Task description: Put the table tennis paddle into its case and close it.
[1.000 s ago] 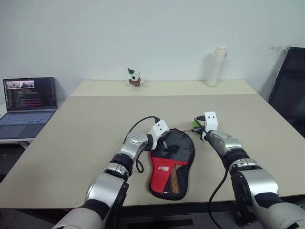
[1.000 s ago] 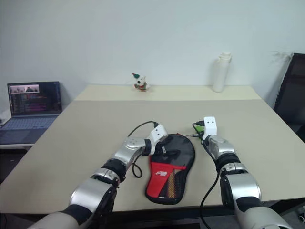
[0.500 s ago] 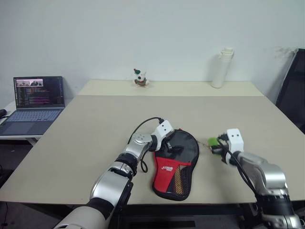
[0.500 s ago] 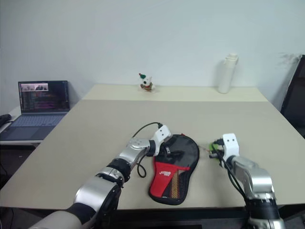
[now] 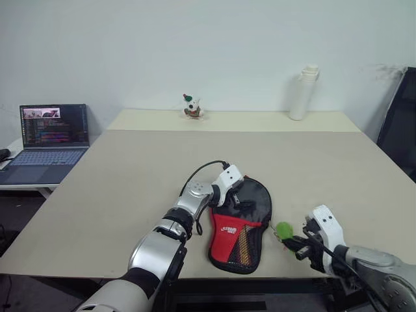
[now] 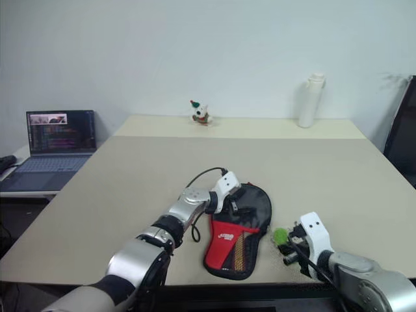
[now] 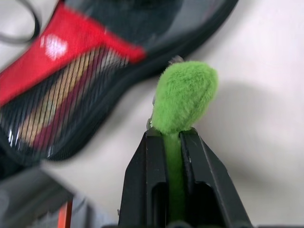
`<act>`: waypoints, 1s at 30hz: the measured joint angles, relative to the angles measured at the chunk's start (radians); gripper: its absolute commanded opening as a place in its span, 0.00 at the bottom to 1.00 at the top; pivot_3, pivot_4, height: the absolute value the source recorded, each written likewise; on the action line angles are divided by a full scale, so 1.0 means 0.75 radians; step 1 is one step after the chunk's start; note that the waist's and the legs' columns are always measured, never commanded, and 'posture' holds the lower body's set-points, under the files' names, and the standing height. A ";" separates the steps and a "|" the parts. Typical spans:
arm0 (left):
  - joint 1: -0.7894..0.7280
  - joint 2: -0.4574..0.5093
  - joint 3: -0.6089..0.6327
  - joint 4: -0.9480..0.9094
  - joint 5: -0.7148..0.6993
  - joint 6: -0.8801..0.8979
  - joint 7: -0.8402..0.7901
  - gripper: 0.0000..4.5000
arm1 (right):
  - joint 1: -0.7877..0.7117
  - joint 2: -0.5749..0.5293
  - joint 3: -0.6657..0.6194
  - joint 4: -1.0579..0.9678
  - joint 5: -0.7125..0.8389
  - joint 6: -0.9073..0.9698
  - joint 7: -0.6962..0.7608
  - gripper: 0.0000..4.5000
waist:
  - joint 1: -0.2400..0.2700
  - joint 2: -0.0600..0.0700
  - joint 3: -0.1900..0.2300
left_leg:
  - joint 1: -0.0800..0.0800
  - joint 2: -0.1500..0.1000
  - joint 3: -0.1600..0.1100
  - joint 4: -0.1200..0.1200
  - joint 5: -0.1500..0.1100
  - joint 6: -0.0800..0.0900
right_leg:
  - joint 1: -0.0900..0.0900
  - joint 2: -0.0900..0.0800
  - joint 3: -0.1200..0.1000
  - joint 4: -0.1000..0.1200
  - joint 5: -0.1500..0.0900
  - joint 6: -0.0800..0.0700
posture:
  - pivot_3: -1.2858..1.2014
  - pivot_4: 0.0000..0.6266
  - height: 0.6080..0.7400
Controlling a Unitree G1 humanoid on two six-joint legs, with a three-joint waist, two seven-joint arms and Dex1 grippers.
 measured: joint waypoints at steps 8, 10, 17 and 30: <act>-0.001 -0.017 -0.004 0.001 0.009 -0.007 0.010 1.00 | 0.157 -0.083 -0.047 -0.112 0.123 -0.010 0.076 0.00 | 0.016 0.000 -0.001 | -0.002 0.000 -0.005 -0.001 -0.006 0.003 | 0.007 0.000 -0.006 -0.014 -0.002 0.004 | 0.52 0.24 1.00; -0.002 -0.017 -0.004 0.002 0.011 -0.009 0.015 1.00 | 0.177 -0.082 -0.042 -0.122 0.147 -0.013 0.076 0.00 | 0.019 0.000 -0.001 | -0.002 0.000 -0.005 -0.001 -0.007 0.003 | 0.007 0.000 -0.006 -0.015 -0.004 0.006 | 0.52 0.24 1.00; -0.001 -0.018 -0.004 0.006 0.015 -0.009 0.039 1.00 | 0.219 -0.053 0.072 -0.122 0.174 -0.037 0.046 0.00 | 0.019 -0.001 -0.002 | 0.001 0.000 -0.004 0.001 -0.008 0.002 | 0.010 -0.001 -0.006 -0.013 -0.004 0.007 | 0.52 0.24 1.00; -0.001 -0.016 -0.004 0.010 0.018 -0.007 0.051 1.00 | 0.401 -0.188 0.054 -0.177 0.423 -0.136 0.171 0.00 | 0.014 -0.001 -0.002 | 0.006 0.001 -0.007 0.001 -0.008 0.002 | 0.016 -0.001 -0.014 -0.013 -0.004 0.006 | 0.52 0.24 1.00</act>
